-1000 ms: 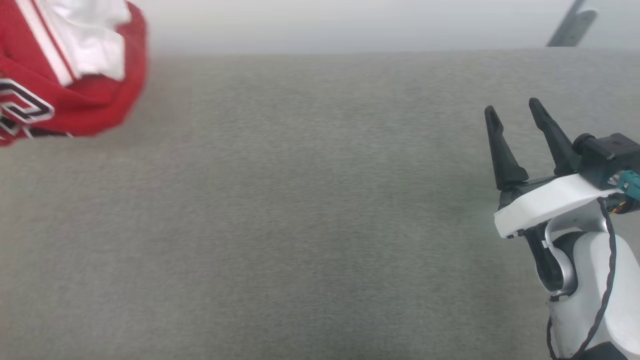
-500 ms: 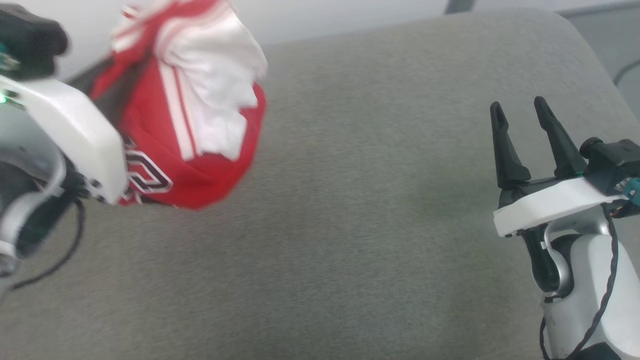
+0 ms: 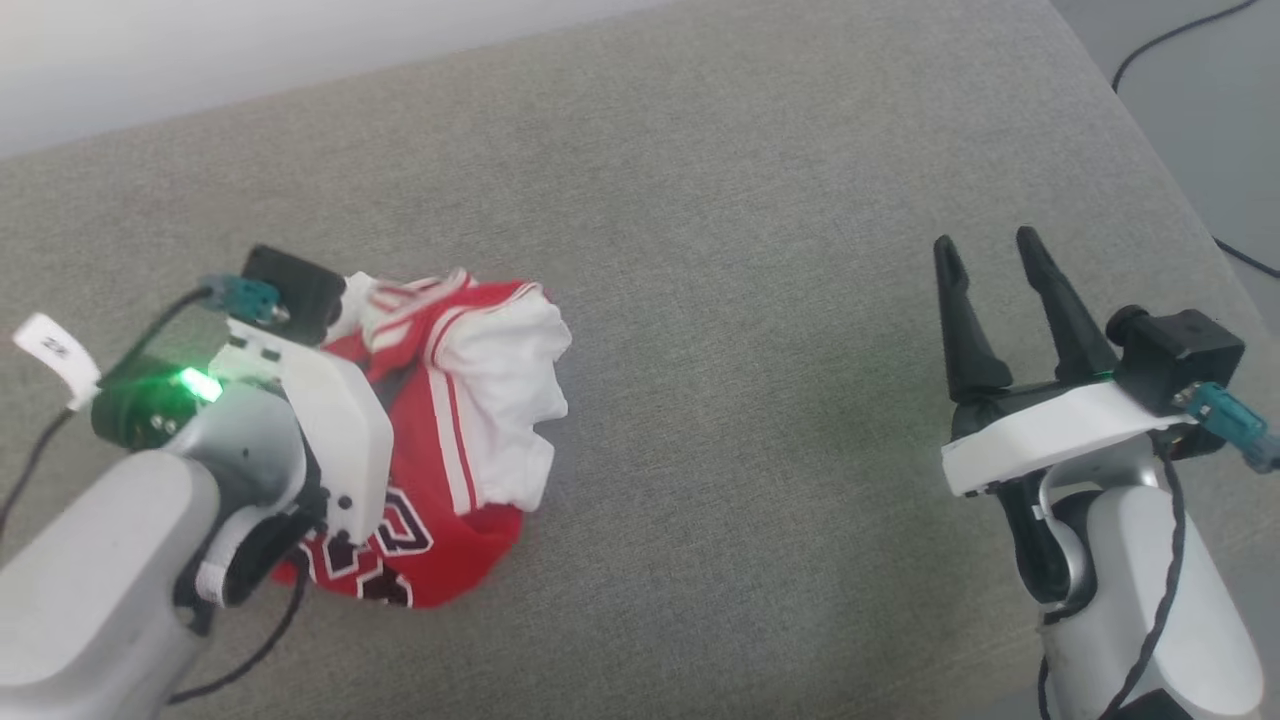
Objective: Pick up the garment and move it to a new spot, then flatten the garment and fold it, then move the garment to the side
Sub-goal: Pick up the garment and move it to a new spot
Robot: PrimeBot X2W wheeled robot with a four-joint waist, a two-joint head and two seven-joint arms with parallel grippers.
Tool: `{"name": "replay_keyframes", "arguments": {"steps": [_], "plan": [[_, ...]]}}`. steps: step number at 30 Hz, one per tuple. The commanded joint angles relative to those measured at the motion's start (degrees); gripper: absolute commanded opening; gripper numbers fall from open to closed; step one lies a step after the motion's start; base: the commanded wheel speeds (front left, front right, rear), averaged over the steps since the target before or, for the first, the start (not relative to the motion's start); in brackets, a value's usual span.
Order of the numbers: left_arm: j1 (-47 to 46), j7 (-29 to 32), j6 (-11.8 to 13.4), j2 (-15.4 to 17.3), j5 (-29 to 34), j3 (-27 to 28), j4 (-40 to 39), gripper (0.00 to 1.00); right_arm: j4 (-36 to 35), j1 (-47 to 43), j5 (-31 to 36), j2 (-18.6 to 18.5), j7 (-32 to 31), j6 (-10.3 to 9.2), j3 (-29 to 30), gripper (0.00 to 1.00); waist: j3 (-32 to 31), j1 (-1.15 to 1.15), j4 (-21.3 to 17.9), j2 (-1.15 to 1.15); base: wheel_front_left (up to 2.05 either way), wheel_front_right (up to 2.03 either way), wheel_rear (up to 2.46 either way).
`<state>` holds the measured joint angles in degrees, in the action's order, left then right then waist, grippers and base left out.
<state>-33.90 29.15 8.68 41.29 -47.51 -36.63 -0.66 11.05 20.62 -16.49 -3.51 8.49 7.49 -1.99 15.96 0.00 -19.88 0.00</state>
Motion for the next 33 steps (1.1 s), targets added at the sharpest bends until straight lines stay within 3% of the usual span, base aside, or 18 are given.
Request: {"name": "replay_keyframes", "arguments": {"steps": [1, 8, 9, 11, 12, 13, 18, 23, 33], "plan": [[1.1, -0.4, -0.5, -0.3, -1.0, -0.3, 1.2, 0.0, 0.1, 0.6, -0.3, 0.3, 0.4, 0.02, -0.4, 1.0, 0.1, 0.0, -0.2, 0.0, 0.0, 0.0, 0.0], [1.7, -1.2, -3.9, -3.2, -0.5, -3.4, 12.2, 0.0, 1.9, 1.1, -0.6, 0.6, 1.2, 0.02, -1.6, 1.0, -0.2, 0.0, -0.3, 0.0, 0.0, 0.0, 0.0], [1.5, -1.1, -4.7, -3.5, -0.3, -4.0, 13.5, 0.13, 2.0, 1.3, -0.5, 0.6, 1.1, 0.02, -1.7, 1.0, -0.3, 0.0, -0.2, 0.0, 0.0, 0.0, 0.0], [1.3, -1.2, -5.7, -4.6, -0.6, -4.7, 15.9, 0.27, 2.5, 1.3, -0.4, 0.6, 1.2, 0.02, -1.9, 1.0, -0.7, 0.0, 0.2, 0.0, 0.0, 0.0, 0.0], [1.0, -1.3, -6.1, -5.1, -0.5, -5.0, 16.9, 0.71, 2.6, 1.3, -0.3, 0.6, 1.2, 0.02, -1.9, 1.0, -1.0, 0.0, 0.4, 0.0, 0.0, 0.0, 0.0], [0.9, -1.5, -6.5, -5.7, -0.7, -5.3, 17.9, 1.0, 2.8, 1.2, -0.2, 0.6, 1.2, 0.02, -1.8, 1.0, -1.3, 0.0, 0.8, 0.0, 0.0, 0.0, 0.0], [-1.3, -3.2, -9.5, -7.2, -1.1, -5.4, 20.2, 1.0, 3.3, 0.6, 0.2, 0.2, 0.7, 0.01, -1.4, 1.0, -3.5, 0.0, 2.6, 0.0, 0.0, 0.0, 0.0], [-2.2, -7.1, -10.4, -7.9, -1.8, -3.5, 19.6, 1.0, 3.2, -0.6, 0.5, -1.1, -0.1, 0.01, -0.7, 1.0, -6.3, 0.0, 5.1, 0.0, 0.0, 0.0, 0.0], [2.1, -19.4, -9.4, -3.3, -3.0, 3.5, 16.1, 1.0, 2.8, -3.5, 0.2, -3.2, -1.6, 0.02, 0.8, 1.0, -11.3, 0.0, 10.8, 0.0, 0.0, 0.0, 0.0]]}}
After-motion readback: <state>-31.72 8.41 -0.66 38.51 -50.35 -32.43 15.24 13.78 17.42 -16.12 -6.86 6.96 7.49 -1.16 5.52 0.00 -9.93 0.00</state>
